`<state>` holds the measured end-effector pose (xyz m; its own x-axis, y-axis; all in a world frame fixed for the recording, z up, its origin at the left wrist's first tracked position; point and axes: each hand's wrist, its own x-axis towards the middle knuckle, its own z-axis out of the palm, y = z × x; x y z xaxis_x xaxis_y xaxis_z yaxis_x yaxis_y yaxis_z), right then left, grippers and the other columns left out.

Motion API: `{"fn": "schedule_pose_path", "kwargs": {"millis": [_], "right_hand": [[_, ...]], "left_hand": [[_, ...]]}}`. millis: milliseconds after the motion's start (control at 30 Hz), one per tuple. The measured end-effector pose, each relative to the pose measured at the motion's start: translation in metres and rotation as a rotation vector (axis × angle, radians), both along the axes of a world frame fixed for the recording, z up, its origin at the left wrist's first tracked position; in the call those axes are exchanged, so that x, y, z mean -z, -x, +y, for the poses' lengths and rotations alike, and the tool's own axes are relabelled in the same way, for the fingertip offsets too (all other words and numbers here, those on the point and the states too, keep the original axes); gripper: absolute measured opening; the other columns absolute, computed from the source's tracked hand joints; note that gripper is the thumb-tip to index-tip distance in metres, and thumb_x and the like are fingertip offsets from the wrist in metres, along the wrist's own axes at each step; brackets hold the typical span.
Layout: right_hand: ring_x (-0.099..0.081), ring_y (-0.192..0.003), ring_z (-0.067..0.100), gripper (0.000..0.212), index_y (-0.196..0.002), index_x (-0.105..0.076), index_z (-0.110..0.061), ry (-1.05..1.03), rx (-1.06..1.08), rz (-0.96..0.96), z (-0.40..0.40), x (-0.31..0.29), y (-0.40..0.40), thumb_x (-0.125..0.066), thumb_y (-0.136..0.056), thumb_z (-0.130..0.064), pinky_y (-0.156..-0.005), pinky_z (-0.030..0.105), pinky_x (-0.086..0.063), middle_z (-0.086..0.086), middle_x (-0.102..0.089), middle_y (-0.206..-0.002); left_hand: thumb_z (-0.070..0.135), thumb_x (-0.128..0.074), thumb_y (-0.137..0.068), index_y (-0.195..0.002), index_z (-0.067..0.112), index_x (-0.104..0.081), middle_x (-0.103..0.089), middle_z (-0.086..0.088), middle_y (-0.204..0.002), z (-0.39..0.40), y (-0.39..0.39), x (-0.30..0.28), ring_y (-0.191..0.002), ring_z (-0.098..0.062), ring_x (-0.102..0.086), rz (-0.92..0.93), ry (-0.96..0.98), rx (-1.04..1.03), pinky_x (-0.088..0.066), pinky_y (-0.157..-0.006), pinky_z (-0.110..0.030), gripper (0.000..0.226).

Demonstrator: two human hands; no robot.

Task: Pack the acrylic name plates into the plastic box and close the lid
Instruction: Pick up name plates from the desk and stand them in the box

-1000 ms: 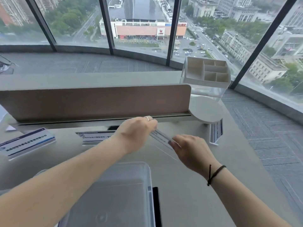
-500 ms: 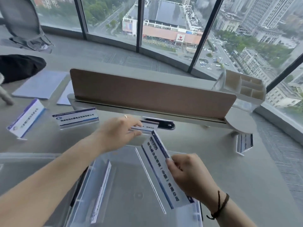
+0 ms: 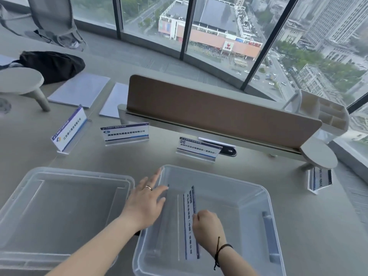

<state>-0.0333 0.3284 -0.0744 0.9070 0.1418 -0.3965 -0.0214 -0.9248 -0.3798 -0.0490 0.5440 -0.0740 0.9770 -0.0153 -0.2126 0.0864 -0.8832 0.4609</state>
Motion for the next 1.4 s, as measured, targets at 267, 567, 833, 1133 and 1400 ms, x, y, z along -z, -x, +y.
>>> {"fn": "schedule_pose_path", "kwargs": {"millis": [267, 567, 833, 1133, 1400], "right_hand": [[-0.069, -0.067, 0.040, 0.016, -0.053, -0.034, -0.016, -0.176, 0.219, 0.293, 0.031, 0.023, 0.024, -0.031, -0.070, -0.014, -0.047, 0.032, -0.048, 0.005, -0.047, -0.051], [-0.033, -0.054, 0.020, 0.036, -0.055, -0.027, -0.018, -0.192, 0.212, 0.139, 0.042, 0.016, 0.020, -0.036, -0.090, -0.015, -0.051, 0.030, -0.028, -0.002, -0.036, -0.054], [-0.043, -0.055, 0.019, 0.019, -0.060, -0.043, -0.017, -0.302, 0.333, 0.300, 0.036, 0.035, 0.014, -0.041, -0.077, -0.025, -0.052, 0.031, -0.043, 0.004, -0.044, -0.062], [-0.041, -0.051, 0.020, 0.023, -0.055, -0.036, -0.019, -0.326, 0.333, 0.270, 0.049, 0.034, 0.019, -0.040, -0.078, -0.020, -0.051, 0.030, -0.038, 0.005, -0.039, -0.059], [-0.047, -0.055, 0.020, 0.035, -0.050, -0.029, -0.017, -0.293, 0.332, 0.287, 0.048, 0.032, 0.018, -0.042, -0.082, -0.015, -0.052, 0.026, -0.034, 0.000, -0.036, -0.053]], "left_hand": [[0.025, -0.032, -0.098, -0.143, 0.038, -0.037, 0.019, 0.020, -0.159, -0.003, 0.002, 0.001, -0.140, -0.021, -0.029, -0.072, 0.052, -0.051, -0.045, -0.096, -0.045, 0.047], [0.025, -0.032, -0.098, -0.141, 0.035, -0.042, 0.016, 0.021, -0.159, -0.004, 0.004, -0.001, -0.130, -0.017, -0.044, -0.119, 0.067, -0.053, -0.051, -0.085, -0.042, 0.045], [0.025, -0.031, -0.098, -0.139, 0.036, -0.043, 0.013, 0.019, -0.160, -0.004, 0.003, -0.001, -0.123, -0.018, -0.049, -0.133, 0.041, -0.054, -0.052, -0.080, -0.041, 0.044], [0.024, -0.031, -0.098, -0.140, 0.036, -0.042, 0.013, 0.018, -0.160, -0.007, 0.003, -0.003, -0.117, -0.018, -0.052, -0.127, 0.015, -0.066, -0.053, -0.071, -0.039, 0.045], [0.024, -0.032, -0.099, -0.139, 0.037, -0.044, 0.012, 0.020, -0.160, -0.007, 0.004, -0.002, -0.115, -0.018, -0.054, -0.149, 0.012, -0.069, -0.051, -0.064, -0.035, 0.044]]}}
